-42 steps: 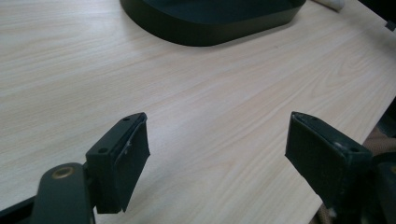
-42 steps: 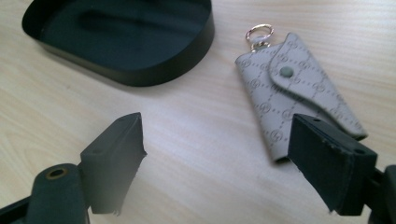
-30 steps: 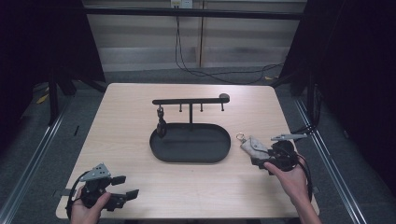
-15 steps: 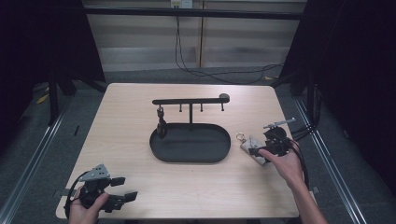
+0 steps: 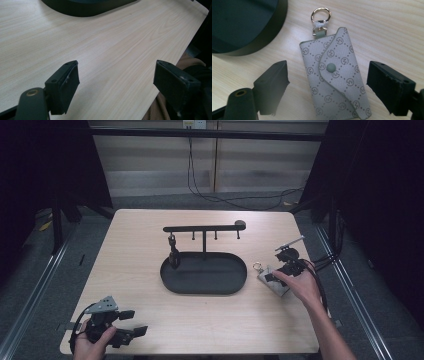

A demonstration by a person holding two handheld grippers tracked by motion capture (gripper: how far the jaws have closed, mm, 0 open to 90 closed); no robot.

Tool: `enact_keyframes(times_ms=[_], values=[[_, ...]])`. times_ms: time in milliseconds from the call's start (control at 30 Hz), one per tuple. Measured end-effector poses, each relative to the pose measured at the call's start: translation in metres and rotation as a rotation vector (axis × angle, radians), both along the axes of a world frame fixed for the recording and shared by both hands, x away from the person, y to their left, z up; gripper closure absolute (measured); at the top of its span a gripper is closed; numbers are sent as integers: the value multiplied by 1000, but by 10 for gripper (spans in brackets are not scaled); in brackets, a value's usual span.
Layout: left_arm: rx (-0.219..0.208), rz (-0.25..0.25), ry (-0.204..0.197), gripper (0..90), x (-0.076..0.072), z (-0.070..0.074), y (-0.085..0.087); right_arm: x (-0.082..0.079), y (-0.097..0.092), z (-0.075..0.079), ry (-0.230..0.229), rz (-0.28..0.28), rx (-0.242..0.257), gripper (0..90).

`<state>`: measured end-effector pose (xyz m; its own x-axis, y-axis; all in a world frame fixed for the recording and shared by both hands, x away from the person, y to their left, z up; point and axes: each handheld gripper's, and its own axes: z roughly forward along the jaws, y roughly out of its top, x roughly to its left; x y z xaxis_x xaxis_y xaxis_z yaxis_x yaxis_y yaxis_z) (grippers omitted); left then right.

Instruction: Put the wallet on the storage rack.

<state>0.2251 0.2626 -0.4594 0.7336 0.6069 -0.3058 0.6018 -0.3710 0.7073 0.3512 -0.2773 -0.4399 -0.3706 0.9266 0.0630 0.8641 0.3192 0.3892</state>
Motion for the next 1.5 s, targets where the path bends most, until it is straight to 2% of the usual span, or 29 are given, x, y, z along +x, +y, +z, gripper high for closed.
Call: enact_keyframes(times_ms=[67, 100, 200, 233, 267, 333, 367, 433, 567, 700, 767, 867, 1000, 1233, 1500], values=[[8, 9, -1, 203, 0, 0, 0, 4, 1, 2, 8, 12, -15, 194], [8, 8, 1, 203, 0, -1, 0, 6, 1, 4, -5, 9, -10, 204], [7, 6, 2, 203, 0, -1, 0, 10, 2, 5, 23, 17, -32, 200], [7, 8, 6, 203, 0, -1, 0, 15, 2, 5, 50, 24, -33, 203], [6, 7, 5, 203, 0, -1, 0, 16, 2, 4, 58, 17, -22, 205], [-1, 6, 9, 203, 0, -1, 0, 20, 2, -1, 86, 22, -24, 203], [-4, 9, 12, 203, 1, -1, 0, 20, 2, -1, 86, 22, -24, 203], [-3, 7, 16, 203, 1, -2, 1, 24, 2, -10, 133, 35, -45, 184], [-2, 8, 14, 204, 1, -2, 1, 27, 2, -13, 150, 40, -35, 183], [-1, 5, 12, 203, 1, -2, 1, 29, 1, -19, 181, 40, -59, 181], [3, 9, 13, 203, 2, -2, 1, 30, 1, -21, 192, 39, -56, 192], [-2, 19, 18, 203, 2, -2, 2, 31, 2, -23, 197, 45, -61, 196], [-13, 10, 30, 204, 3, -2, 2, 33, 4, -27, 207, 43, -69, 206], [-6, 6, 29, 204, 5, -3, 2, 37, 2, -31, 219, 49, -48, 217], [6, 20, 23, 204, 5, -3, 1, 38, 7, -35, 224, 56, -75, 224]])
